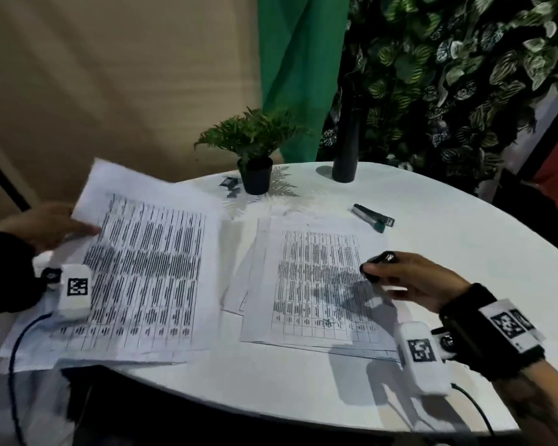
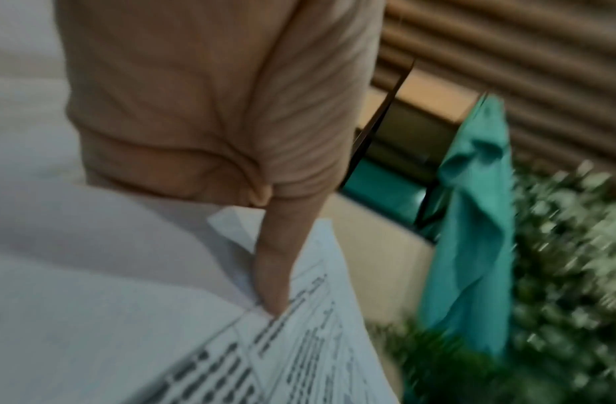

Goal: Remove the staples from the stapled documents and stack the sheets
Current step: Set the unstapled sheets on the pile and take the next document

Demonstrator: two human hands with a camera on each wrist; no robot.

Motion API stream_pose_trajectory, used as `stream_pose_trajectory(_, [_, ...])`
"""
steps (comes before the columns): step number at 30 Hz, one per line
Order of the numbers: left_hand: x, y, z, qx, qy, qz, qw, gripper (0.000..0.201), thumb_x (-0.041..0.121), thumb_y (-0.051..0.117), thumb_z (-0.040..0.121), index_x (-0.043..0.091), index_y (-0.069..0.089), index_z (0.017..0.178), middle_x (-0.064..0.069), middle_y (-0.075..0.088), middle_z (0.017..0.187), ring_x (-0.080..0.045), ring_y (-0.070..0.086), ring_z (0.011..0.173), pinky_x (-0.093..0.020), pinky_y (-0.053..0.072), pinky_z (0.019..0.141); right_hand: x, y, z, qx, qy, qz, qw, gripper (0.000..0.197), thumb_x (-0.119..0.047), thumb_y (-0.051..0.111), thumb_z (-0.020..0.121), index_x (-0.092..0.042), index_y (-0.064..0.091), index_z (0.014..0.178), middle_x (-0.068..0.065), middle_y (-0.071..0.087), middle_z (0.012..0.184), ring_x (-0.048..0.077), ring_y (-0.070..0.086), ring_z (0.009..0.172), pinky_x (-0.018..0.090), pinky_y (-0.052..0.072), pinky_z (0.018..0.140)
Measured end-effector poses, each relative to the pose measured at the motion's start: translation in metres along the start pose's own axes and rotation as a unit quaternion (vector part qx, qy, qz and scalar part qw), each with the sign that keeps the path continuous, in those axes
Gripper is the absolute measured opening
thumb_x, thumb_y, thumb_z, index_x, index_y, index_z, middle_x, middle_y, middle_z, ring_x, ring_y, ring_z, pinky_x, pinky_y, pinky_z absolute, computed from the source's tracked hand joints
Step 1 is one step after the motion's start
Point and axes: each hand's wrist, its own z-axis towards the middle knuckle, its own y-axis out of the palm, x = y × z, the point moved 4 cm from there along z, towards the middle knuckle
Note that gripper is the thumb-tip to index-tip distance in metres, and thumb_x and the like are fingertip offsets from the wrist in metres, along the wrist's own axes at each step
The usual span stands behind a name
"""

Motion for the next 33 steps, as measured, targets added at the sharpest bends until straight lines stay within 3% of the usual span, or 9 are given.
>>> stream_pose_trajectory(5, [-0.006, 0.022, -0.006, 0.022, -0.058, 0.093, 0.994, 0.061, 0.011, 0.079, 0.075, 0.001, 0.050, 0.127, -0.024, 0.060, 0.112, -0.035, 0.055, 0.104, -0.039, 0.043, 0.087, 0.018, 0.001, 0.010, 0.003, 0.045, -0.020, 0.999, 0.016, -0.018, 0.074, 0.074, -0.009, 0.066, 0.084, 0.004, 0.060, 0.072, 0.008, 0.047, 0.053, 0.023, 0.037, 0.060])
stream_pose_trajectory(8, [0.041, 0.040, -0.011, 0.042, 0.032, 0.192, 0.980, 0.080, 0.033, 0.085, 0.066, -0.002, 0.049, 0.128, -0.028, 0.052, 0.128, -0.041, 0.051, 0.117, -0.043, 0.040, 0.098, 0.022, 0.000, 0.012, 0.009, 0.050, -0.020, 0.999, 0.020, -0.018, 0.075, 0.074, -0.008, 0.064, 0.088, 0.006, 0.058, 0.075, 0.005, 0.045, 0.049, 0.021, 0.038, 0.058])
stream_pose_trajectory(11, [0.100, 0.086, -0.035, -0.010, 0.102, 0.189, 0.977, 0.067, 0.024, 0.079, 0.075, 0.005, 0.048, 0.132, -0.019, 0.048, 0.136, -0.033, 0.047, 0.124, -0.035, 0.036, 0.101, 0.023, 0.001, 0.013, 0.011, 0.047, -0.012, 0.999, 0.023, -0.017, 0.076, 0.072, -0.007, 0.063, 0.088, 0.007, 0.059, 0.075, 0.005, 0.043, 0.046, 0.020, 0.037, 0.056])
stream_pose_trajectory(15, [0.159, 0.174, -0.058, -0.161, 0.133, 0.195, 0.958, 0.047, 0.029, 0.072, 0.082, 0.008, 0.053, 0.121, -0.009, 0.050, 0.122, -0.025, 0.049, 0.117, -0.028, 0.038, 0.092, 0.023, 0.002, 0.012, 0.016, 0.043, -0.005, 0.999, 0.019, -0.016, 0.075, 0.073, -0.007, 0.063, 0.083, 0.008, 0.057, 0.074, 0.006, 0.041, 0.047, 0.022, 0.033, 0.056])
stream_pose_trajectory(18, [0.175, 0.228, -0.064, -0.224, 0.109, 0.193, 0.949, 0.035, 0.027, 0.070, 0.084, 0.004, 0.051, 0.104, -0.011, 0.049, 0.103, -0.022, 0.048, 0.096, -0.026, 0.038, 0.065, 0.024, 0.002, 0.012, 0.021, 0.041, -0.004, 0.999, 0.014, -0.015, 0.074, 0.076, -0.009, 0.063, 0.080, 0.005, 0.059, 0.072, 0.004, 0.043, 0.047, 0.020, 0.035, 0.056])
stream_pose_trajectory(22, [0.174, 0.260, -0.064, -0.234, 0.069, 0.190, 0.951, 0.062, 0.031, 0.081, 0.071, -0.008, 0.058, 0.114, -0.022, 0.066, 0.101, -0.033, 0.060, 0.094, -0.029, 0.038, 0.072, 0.024, 0.003, 0.012, 0.024, 0.035, -0.004, 0.999, 0.015, -0.016, 0.074, 0.076, -0.009, 0.063, 0.083, 0.004, 0.062, 0.071, 0.000, 0.047, 0.044, 0.021, 0.035, 0.058])
stream_pose_trajectory(26, [0.172, 0.267, -0.064, -0.222, 0.043, 0.177, 0.958, 0.046, 0.030, 0.081, 0.072, 0.002, 0.068, 0.106, -0.016, 0.066, 0.111, -0.027, 0.059, 0.092, -0.027, 0.041, 0.075, 0.023, 0.003, 0.011, 0.023, 0.034, 0.002, 0.999, 0.016, -0.015, 0.073, 0.078, -0.007, 0.062, 0.087, 0.006, 0.063, 0.073, -0.002, 0.049, 0.042, 0.021, 0.035, 0.059])
stream_pose_trajectory(30, [0.162, 0.261, -0.061, -0.222, 0.005, 0.108, 0.969, 0.030, 0.026, 0.084, 0.069, 0.007, 0.065, 0.056, -0.014, 0.063, 0.067, -0.025, 0.058, 0.064, -0.026, 0.039, 0.065, 0.023, 0.003, 0.011, 0.026, 0.031, 0.000, 0.999, 0.020, -0.013, 0.073, 0.078, -0.004, 0.062, 0.092, 0.007, 0.063, 0.072, -0.001, 0.048, 0.042, 0.021, 0.033, 0.057])
stream_pose_trajectory(33, [0.153, 0.260, -0.062, -0.229, -0.029, 0.063, 0.971, 0.042, 0.027, 0.080, 0.073, 0.010, 0.051, 0.047, -0.008, 0.048, 0.046, -0.020, 0.041, 0.045, -0.023, 0.035, 0.054, 0.024, 0.002, 0.012, 0.029, 0.036, -0.004, 0.999, 0.025, -0.013, 0.073, 0.077, -0.002, 0.063, 0.097, 0.007, 0.063, 0.072, 0.000, 0.048, 0.042, 0.021, 0.033, 0.057])
